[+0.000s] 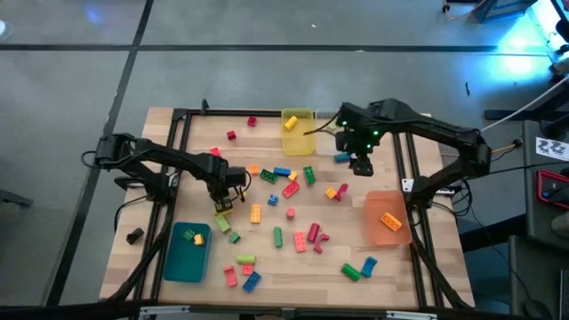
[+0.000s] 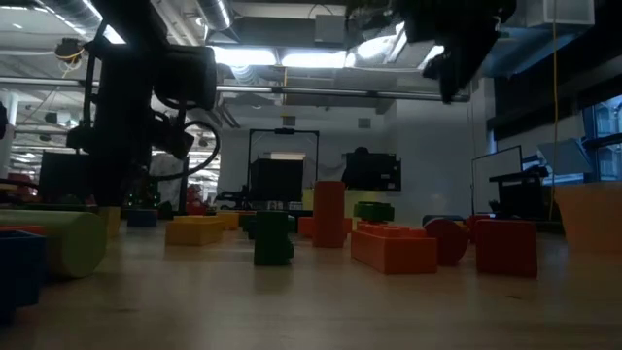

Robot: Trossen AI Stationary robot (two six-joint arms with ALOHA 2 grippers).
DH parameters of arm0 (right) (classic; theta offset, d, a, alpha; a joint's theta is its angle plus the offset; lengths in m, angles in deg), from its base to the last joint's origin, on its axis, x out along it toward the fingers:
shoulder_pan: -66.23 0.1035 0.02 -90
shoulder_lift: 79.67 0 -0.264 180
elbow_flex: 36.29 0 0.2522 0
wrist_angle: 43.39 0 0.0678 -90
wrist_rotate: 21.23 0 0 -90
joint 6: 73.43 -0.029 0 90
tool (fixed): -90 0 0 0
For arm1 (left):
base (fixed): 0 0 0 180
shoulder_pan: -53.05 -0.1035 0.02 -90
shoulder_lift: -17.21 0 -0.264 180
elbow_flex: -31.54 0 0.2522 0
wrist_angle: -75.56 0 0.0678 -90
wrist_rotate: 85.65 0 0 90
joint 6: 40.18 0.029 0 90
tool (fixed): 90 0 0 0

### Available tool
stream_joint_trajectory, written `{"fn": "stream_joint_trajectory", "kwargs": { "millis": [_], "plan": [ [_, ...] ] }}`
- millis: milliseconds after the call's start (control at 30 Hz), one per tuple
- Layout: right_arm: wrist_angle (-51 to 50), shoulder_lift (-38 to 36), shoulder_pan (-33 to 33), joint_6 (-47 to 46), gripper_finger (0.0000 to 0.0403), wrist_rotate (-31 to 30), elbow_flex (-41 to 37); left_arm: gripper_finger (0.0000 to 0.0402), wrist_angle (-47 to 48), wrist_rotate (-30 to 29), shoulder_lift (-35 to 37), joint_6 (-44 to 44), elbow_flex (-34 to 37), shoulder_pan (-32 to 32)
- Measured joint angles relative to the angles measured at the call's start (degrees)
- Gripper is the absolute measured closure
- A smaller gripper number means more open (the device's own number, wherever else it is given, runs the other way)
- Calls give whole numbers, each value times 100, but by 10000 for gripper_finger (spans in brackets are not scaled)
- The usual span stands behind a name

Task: Sort blocks by size
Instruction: Put the brown half circle block into the transparent bin

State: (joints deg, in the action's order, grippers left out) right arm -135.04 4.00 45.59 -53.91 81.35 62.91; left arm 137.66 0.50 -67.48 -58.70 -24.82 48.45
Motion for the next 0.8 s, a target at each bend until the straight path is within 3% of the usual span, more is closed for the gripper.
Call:
{"fn": "stream_joint_trajectory", "kwargs": {
  "millis": [200,467,567,800],
  "plan": [
    [1314,-911,0,-281,171,-16,-1043,367,61,411,-4,90,-476,-316],
    [2613,-1785,0,-922,171,-9,-2789,367,-127,1014,-4,696,-1695,-789],
    [3244,-1935,0,-1240,171,-5,-3359,368,-1003,1023,-2,1033,-2016,-979],
    [5073,-1900,3,-1805,171,-210,-4300,368,-4441,1022,-226,2027,-2078,-1382]
  ]
}}
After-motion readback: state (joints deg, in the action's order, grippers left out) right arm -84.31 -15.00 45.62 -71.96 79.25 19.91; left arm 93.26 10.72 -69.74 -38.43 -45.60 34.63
